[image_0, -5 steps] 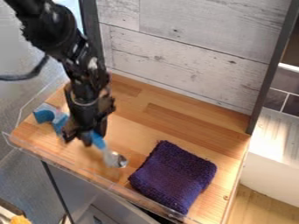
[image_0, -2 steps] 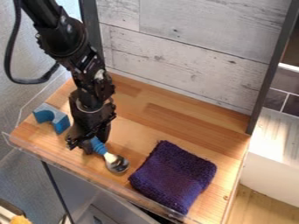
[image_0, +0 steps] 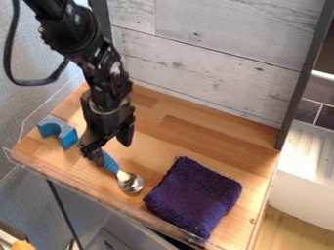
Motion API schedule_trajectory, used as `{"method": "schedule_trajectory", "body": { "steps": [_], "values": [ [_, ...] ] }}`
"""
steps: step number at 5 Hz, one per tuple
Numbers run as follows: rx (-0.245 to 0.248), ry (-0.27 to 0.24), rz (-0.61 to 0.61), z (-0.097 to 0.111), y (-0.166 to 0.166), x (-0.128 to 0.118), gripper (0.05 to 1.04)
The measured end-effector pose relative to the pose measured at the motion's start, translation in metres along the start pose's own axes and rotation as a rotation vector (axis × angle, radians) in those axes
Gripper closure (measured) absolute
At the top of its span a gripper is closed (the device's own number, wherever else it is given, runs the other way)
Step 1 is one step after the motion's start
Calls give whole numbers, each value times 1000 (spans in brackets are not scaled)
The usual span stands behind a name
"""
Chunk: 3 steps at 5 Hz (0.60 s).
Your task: Move the spoon to the left of the purple cloth
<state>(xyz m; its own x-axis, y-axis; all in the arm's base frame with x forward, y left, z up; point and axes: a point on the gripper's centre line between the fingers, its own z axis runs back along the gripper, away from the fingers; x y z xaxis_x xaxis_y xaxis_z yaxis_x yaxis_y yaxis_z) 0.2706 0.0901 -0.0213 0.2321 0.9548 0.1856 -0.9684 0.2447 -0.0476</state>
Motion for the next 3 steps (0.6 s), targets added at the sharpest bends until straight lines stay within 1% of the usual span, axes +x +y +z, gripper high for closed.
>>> {"method": "schedule_trajectory", "body": {
  "steps": [1, 2, 3],
  "values": [
    [-13, -30, -31, 23, -14, 1, 83],
    [-26, -73, -48, 54, -24, 2, 83],
    [5, -88, -57, 64, -27, -2, 83]
  ]
}}
